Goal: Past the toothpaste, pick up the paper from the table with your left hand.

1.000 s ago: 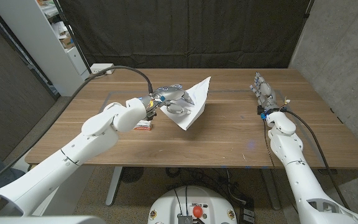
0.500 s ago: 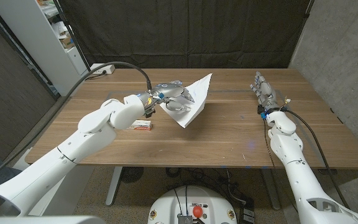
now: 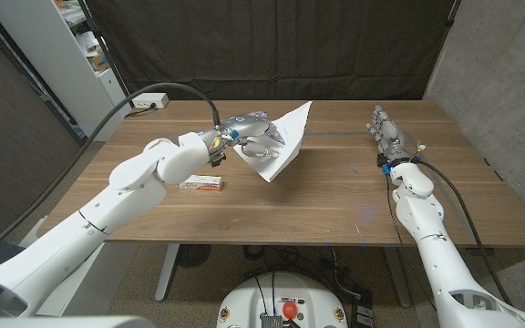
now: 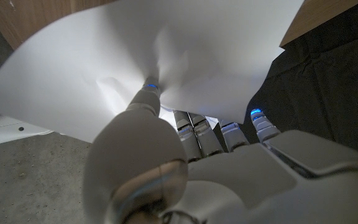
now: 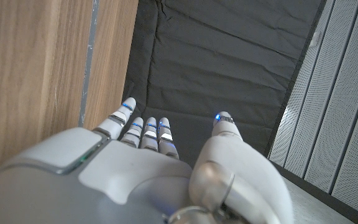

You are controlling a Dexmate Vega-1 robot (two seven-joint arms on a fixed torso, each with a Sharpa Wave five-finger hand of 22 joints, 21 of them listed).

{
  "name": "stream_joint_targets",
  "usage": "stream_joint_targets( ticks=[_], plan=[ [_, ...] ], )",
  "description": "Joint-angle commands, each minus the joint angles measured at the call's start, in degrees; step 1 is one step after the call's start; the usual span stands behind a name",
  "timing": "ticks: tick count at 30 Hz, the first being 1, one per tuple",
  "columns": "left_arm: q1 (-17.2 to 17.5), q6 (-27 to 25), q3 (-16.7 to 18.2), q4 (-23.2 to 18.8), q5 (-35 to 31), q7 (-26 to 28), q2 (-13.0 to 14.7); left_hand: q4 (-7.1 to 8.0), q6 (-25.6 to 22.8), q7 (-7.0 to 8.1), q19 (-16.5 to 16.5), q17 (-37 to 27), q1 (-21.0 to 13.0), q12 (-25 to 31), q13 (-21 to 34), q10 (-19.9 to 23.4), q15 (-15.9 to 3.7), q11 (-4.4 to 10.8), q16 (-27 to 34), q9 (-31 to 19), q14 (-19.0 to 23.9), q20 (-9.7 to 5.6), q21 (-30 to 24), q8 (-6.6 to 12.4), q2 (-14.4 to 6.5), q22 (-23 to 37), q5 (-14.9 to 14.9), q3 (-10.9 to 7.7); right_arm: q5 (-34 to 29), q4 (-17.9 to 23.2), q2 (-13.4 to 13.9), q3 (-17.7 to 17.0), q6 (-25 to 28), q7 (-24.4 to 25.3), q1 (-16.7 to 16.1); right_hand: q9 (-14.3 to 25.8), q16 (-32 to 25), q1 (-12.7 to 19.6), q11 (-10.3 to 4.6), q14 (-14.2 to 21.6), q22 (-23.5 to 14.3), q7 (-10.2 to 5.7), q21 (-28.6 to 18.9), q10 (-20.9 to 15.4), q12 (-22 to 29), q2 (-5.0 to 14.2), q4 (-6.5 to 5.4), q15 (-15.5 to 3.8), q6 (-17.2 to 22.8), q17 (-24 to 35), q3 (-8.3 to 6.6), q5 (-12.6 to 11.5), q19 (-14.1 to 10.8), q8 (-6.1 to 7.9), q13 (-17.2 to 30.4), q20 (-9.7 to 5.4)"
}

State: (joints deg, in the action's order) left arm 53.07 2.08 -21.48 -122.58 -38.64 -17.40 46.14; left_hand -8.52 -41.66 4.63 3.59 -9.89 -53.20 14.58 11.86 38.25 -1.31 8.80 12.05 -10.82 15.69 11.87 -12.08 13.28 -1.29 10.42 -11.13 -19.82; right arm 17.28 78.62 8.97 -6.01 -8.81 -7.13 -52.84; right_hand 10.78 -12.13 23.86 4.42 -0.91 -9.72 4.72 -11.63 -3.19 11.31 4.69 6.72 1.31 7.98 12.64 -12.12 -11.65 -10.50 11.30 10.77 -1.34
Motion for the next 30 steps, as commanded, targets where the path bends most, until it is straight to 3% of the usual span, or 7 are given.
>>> stream_joint_targets(
  ticks=[1,30],
  plan=[
    [-0.11,1.24,1.34,-0.5,0.47,0.02,0.44,0.05,-0.5,-0.15,-0.45,-0.14,-0.06,-0.22,0.26,0.41,-0.07,0.13,-0.23,-0.24,0.43,0.38,0.13,-0.02,-0.43,0.1,0.14,0.15,-0.24,0.41,-0.03,0.23,0.23,0.26,-0.2,0.3,-0.34,0.1,0.2,0.26,-0.11,0.01,0.09,-0.46,0.2,0.36,0.31,0.28,0.36,0.11,0.02,-0.38,-0.69,0.17,0.27,0.08],
    [1.82,1.49,5.15,-2.99,1.85,0.52,0.96,0.08,-0.68,-0.28,-0.81,-0.14,-0.13,-0.74,0.39,0.55,-0.36,0.24,-0.43,-0.28,0.48,0.33,0.18,-0.49,-0.63,0.07,0.3,0.39,-0.14,3.39,0.31,0.61,1.13,1.05,-1.76,0.3,-0.33,0.13,0.15,0.39,-0.11,0.06,0.14,-0.57,0.18,0.44,0.38,0.23,0.51,0.12,0.0,-0.37,-1.01,0.19,0.27,0.07]
  ],
)
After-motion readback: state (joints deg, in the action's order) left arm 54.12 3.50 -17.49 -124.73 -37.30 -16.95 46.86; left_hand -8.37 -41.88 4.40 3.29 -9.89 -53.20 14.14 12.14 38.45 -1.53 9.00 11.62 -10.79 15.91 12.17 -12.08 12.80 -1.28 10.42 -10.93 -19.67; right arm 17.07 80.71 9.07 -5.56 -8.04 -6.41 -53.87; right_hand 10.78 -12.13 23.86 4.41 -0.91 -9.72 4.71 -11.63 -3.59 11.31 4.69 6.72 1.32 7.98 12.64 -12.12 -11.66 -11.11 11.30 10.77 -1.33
